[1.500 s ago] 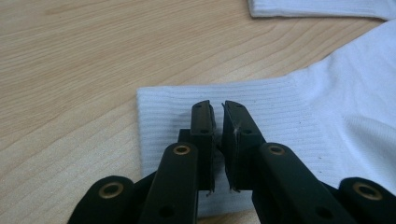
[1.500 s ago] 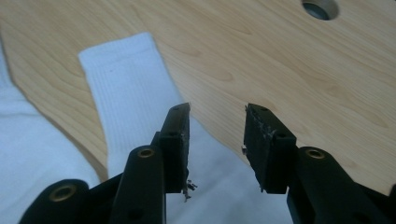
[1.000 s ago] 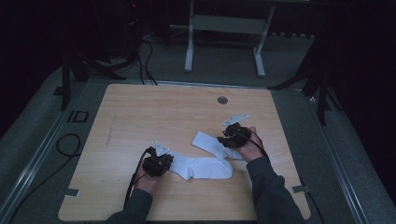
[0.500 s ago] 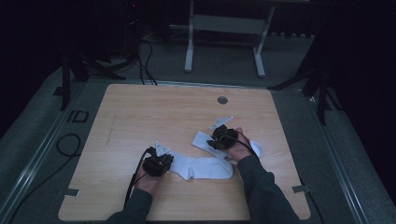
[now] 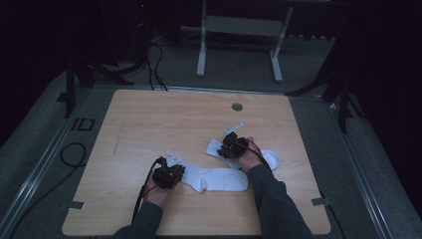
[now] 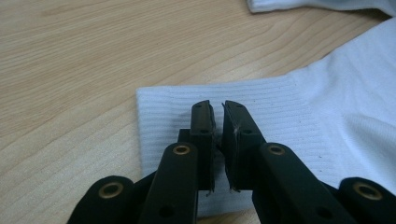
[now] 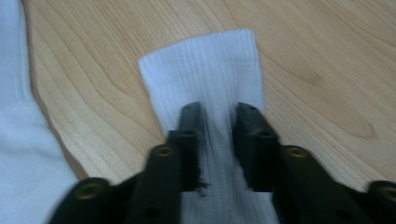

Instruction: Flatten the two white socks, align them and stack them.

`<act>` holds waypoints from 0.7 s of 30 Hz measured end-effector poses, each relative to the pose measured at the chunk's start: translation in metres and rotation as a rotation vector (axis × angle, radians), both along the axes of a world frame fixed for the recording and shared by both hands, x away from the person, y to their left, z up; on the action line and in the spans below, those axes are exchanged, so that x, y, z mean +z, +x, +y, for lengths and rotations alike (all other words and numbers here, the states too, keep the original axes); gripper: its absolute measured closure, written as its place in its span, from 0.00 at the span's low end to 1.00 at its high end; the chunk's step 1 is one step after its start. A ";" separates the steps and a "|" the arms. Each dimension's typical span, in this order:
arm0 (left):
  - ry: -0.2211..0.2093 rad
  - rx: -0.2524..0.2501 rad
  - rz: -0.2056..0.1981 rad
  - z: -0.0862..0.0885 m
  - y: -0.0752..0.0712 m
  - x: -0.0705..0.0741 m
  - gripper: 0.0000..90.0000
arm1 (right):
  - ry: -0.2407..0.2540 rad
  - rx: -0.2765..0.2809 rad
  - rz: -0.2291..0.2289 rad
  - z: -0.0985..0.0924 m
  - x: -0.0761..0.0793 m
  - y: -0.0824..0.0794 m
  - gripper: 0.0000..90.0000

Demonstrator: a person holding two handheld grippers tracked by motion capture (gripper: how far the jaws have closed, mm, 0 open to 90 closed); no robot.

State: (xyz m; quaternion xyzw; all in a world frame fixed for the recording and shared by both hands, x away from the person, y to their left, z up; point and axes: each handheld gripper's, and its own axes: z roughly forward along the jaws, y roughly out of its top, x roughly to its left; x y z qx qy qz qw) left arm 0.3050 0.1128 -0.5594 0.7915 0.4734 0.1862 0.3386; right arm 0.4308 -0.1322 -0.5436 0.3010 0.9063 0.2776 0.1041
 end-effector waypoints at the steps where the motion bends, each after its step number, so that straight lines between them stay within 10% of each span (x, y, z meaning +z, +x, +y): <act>1: 0.000 0.001 -0.001 0.000 0.000 0.000 0.92 | 0.000 -0.001 -0.004 -0.001 0.000 0.000 0.89; 21: -0.010 0.009 -0.023 0.004 -0.002 0.004 0.92 | 0.017 -0.046 0.002 -0.030 0.000 -0.003 0.93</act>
